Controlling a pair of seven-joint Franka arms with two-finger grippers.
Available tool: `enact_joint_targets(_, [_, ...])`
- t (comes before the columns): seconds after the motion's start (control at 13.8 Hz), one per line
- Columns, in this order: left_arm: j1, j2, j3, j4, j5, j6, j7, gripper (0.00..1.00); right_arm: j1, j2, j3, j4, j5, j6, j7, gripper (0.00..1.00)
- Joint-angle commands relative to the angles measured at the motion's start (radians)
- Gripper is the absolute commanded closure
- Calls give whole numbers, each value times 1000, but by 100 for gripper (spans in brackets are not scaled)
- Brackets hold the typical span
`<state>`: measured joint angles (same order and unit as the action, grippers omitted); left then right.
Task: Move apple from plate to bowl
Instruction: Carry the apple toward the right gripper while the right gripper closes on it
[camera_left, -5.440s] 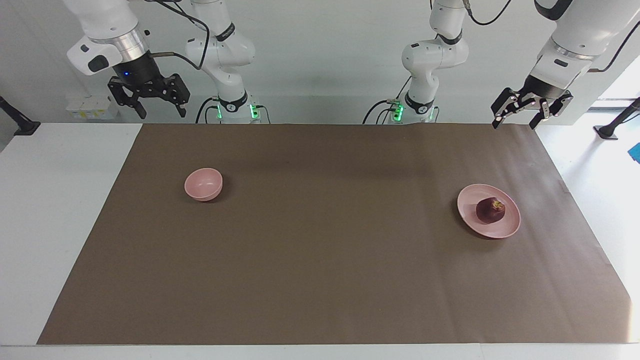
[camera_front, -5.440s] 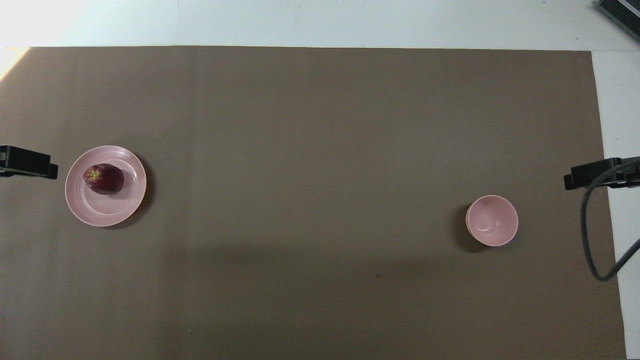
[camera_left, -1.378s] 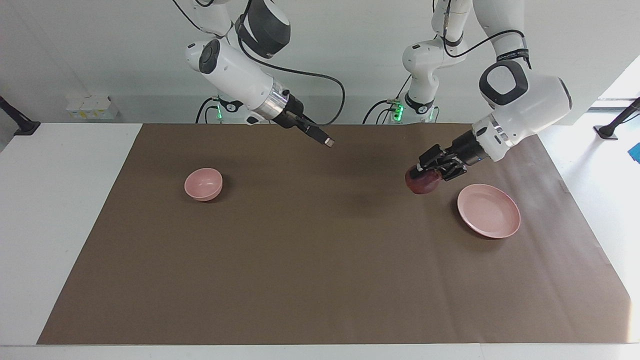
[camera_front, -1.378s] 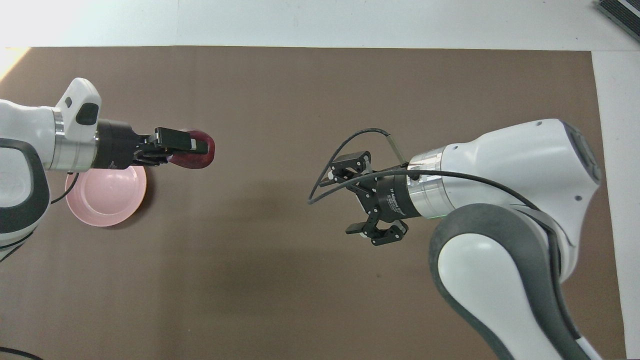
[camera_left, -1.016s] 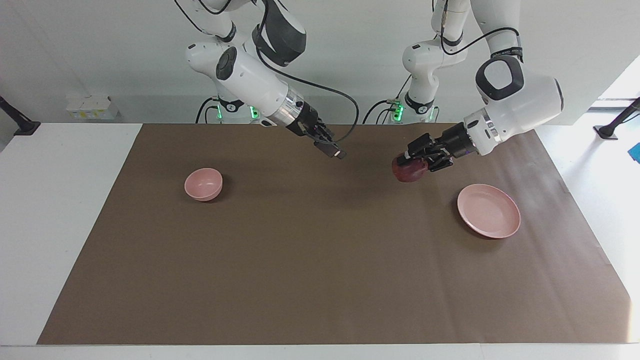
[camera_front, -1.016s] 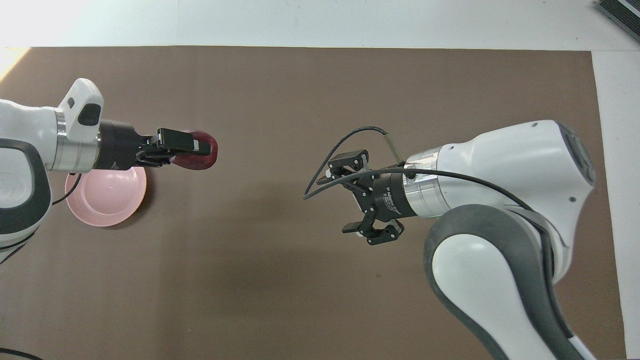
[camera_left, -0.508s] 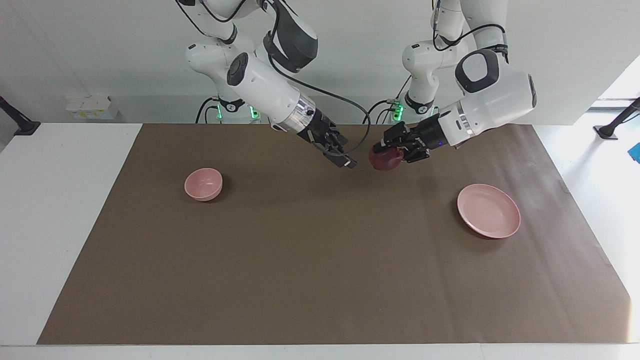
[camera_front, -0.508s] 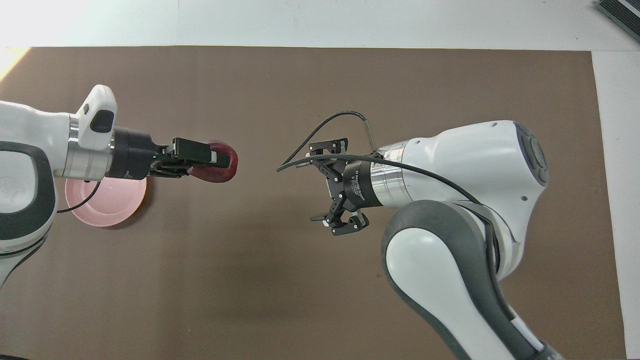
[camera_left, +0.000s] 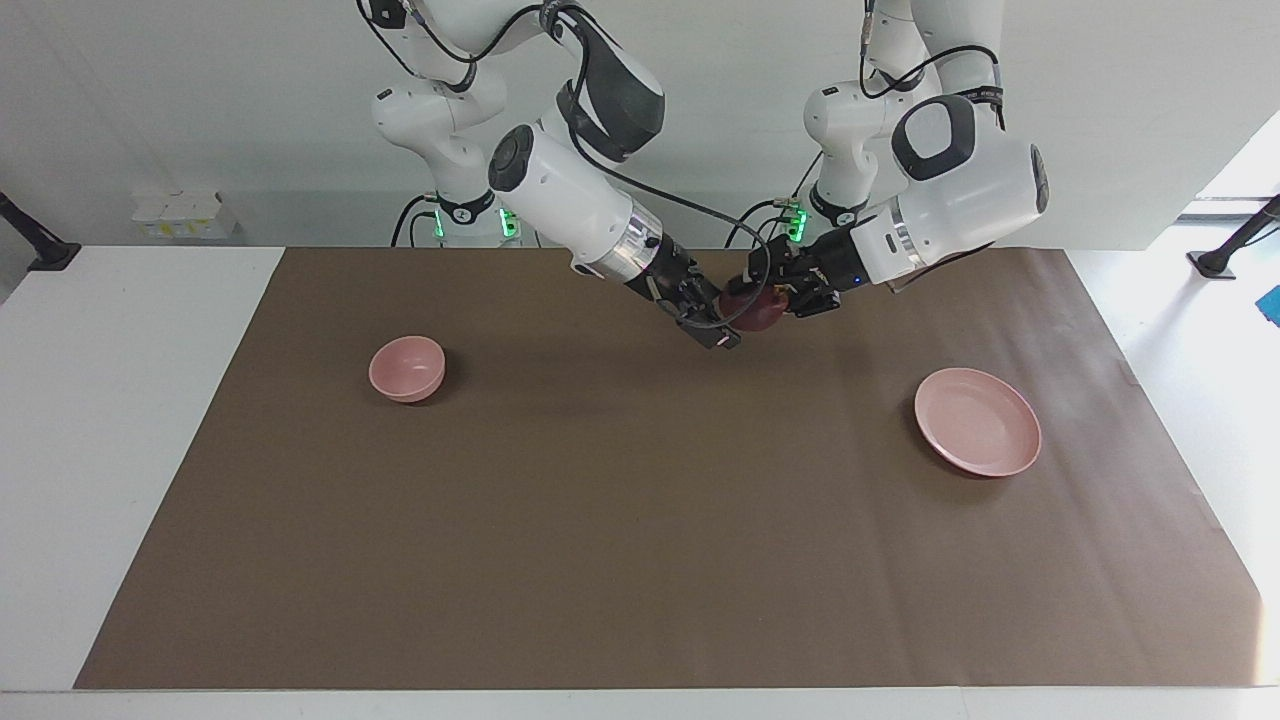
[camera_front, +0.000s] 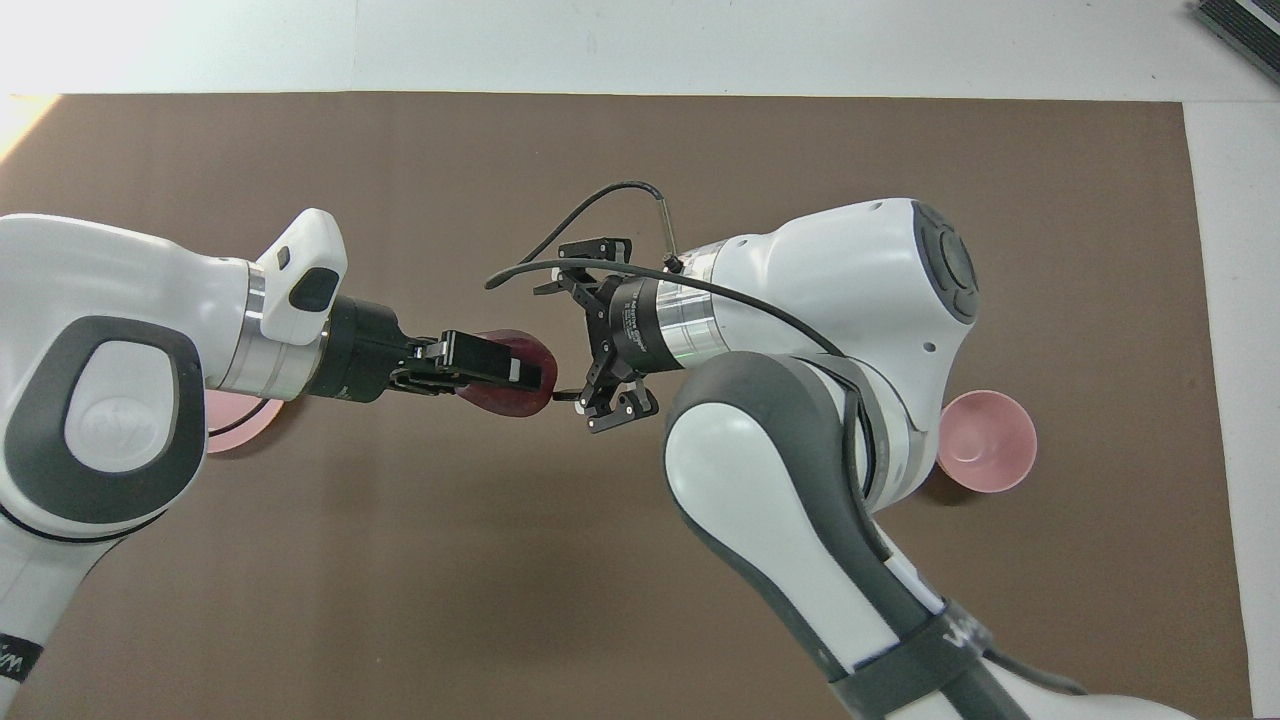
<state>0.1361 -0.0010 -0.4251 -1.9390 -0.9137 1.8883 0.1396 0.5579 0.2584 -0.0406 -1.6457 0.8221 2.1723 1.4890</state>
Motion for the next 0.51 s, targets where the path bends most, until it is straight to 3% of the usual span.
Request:
enact_joint_targets(0.0, [-38, -34, 9, -25, -60, 47, 5, 100, 11, 15, 5, 4, 15, -22, 17, 0])
enact_joint_targets(0.44, [-53, -36, 8, -28, -60, 68, 1, 100, -6, 7, 4, 1, 5, -149, 8, 0])
